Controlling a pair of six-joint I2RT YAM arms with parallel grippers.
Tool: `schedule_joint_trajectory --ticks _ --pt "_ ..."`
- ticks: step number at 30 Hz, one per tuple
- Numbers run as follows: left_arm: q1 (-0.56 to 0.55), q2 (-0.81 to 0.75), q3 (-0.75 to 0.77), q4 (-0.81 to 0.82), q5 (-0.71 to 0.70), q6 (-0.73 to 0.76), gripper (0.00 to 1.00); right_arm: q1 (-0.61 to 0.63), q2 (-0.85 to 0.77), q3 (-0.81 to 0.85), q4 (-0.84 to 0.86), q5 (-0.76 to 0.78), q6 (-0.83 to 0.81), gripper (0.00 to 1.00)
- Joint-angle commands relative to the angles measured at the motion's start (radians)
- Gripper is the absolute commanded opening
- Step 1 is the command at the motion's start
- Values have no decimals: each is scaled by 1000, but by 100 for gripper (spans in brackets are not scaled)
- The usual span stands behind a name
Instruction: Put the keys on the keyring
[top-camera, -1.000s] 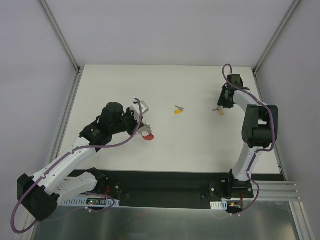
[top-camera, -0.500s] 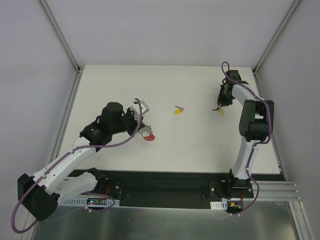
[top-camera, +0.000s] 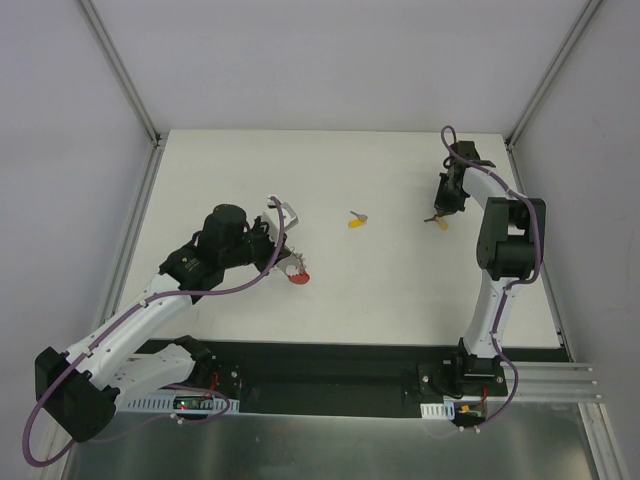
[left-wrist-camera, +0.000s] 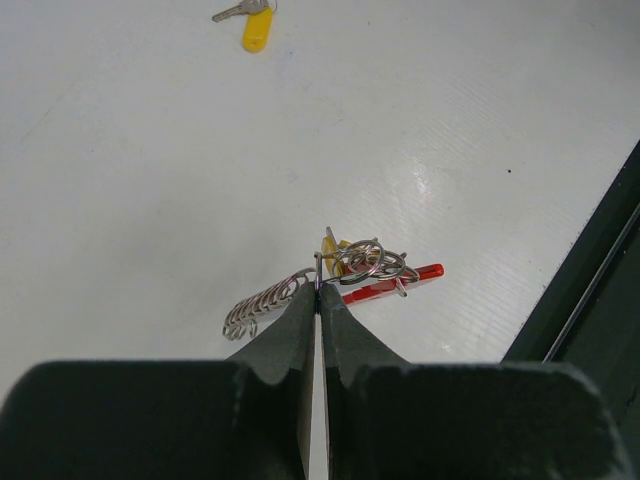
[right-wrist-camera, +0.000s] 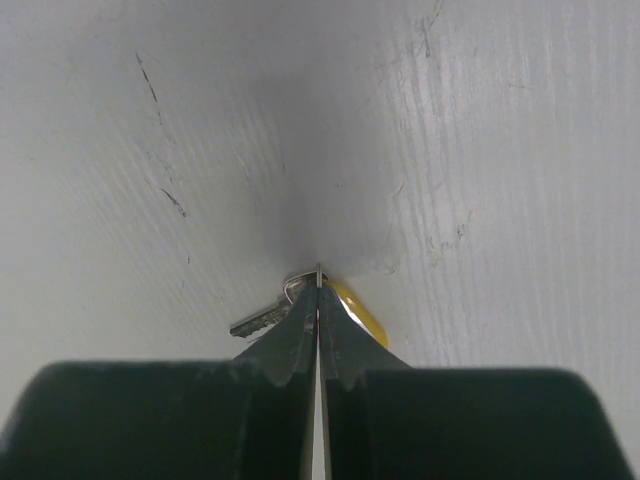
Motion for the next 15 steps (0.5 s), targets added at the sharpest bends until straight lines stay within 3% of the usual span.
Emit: schedule_joint_trajectory --ticks 1,6,15 --pt "12 -21 51 26 27 -13 0 -3 -35 -6 -12 -8 -13 1" --pt "12 -27 51 26 31 -16 0 -3 -144 -92 7 -19 4 1" --pt "12 -53 57 27 53 -29 0 18 -477 -387 -14 28 142 1"
